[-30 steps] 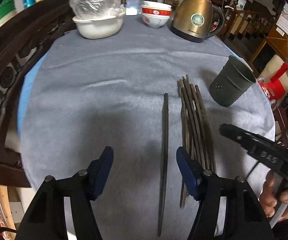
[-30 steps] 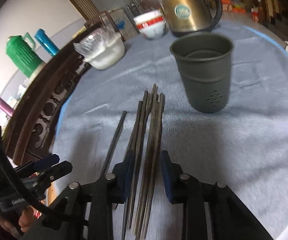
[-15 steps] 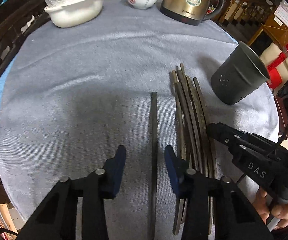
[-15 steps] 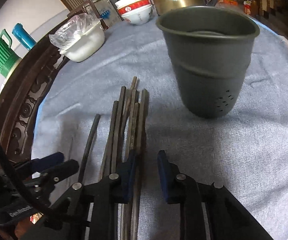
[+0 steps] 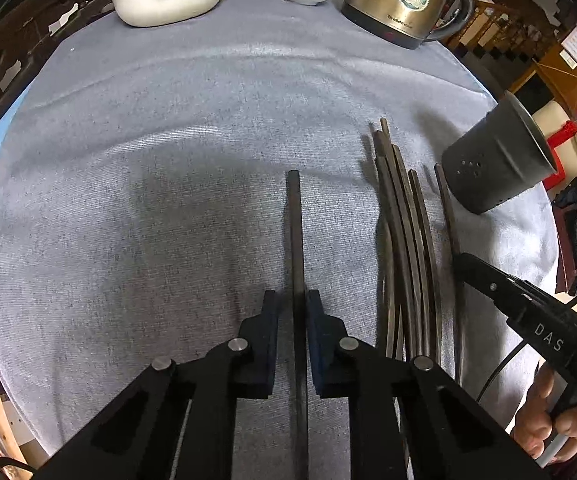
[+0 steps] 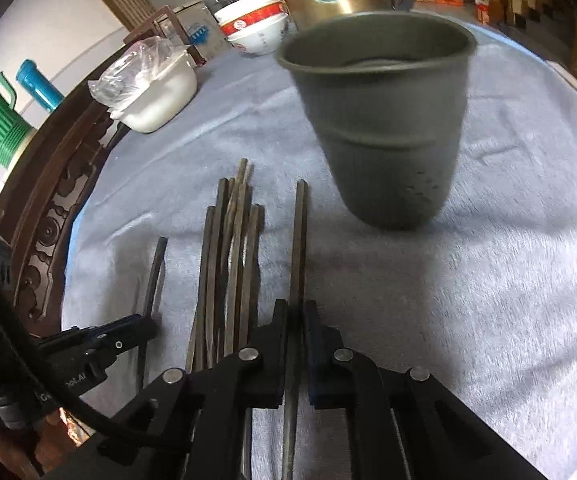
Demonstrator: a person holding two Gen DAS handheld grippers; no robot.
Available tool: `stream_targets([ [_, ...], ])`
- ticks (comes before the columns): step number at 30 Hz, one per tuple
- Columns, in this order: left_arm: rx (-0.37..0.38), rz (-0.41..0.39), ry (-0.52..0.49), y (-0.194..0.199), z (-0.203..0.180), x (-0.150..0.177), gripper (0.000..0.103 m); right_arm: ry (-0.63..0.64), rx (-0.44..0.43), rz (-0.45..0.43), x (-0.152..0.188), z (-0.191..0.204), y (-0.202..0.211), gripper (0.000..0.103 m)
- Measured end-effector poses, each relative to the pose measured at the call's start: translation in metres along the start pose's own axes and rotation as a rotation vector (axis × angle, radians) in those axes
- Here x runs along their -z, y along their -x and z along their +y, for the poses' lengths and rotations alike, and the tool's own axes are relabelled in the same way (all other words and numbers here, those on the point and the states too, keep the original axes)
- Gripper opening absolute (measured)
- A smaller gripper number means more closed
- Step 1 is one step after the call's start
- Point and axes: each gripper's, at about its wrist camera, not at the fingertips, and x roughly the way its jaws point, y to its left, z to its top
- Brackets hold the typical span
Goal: Organize utensils
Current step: 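Close the right gripper on a dark chopstick while the left gripper grasps another, then lift the chopsticks with both grippers and carry them over the grey holder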
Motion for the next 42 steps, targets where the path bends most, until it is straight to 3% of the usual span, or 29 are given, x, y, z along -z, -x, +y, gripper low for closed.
stream_targets([
  [6, 0.004, 0.04, 0.03, -0.002, 0.005, -0.017, 0.022, -0.028, 0.041, 0.057, -0.015, 0.002, -0.01, 0.01],
  [9, 0.004, 0.049, 0.032, -0.001, 0.004, -0.029, 0.027, -0.024, 0.08, 0.045, -0.024, 0.007, -0.008, 0.01],
  [14, 0.001, 0.083, 0.038, -0.013, -0.004, -0.039, 0.027, -0.023, 0.126, 0.084, -0.029, 0.012, -0.019, 0.011],
  [18, -0.007, 0.072, 0.046, -0.017, -0.005, -0.048, 0.027, -0.018, 0.129, 0.064, -0.033, 0.011, -0.02, 0.009],
  [21, -0.009, 0.07, 0.064, -0.021, -0.002, -0.056, 0.007, 0.004, 0.123, 0.052, -0.033, 0.012, -0.02, 0.007],
  [24, 0.011, 0.057, 0.102, -0.014, 0.008, -0.055, 0.006, 0.025, 0.099, 0.027, -0.028, 0.013, -0.01, 0.006],
  [31, 0.031, -0.062, 0.105, 0.036, 0.01, -0.053, 0.006, 0.102, -0.03, -0.1, -0.022, 0.024, 0.046, 0.006],
  [36, 0.035, -0.201, 0.067, 0.093, -0.005, -0.033, 0.006, 0.122, -0.14, -0.208, -0.014, 0.02, 0.096, 0.006],
  [42, 0.049, -0.332, 0.043, 0.146, -0.025, -0.017, 0.006, 0.149, -0.195, -0.342, -0.007, 0.023, 0.145, 0.006],
])
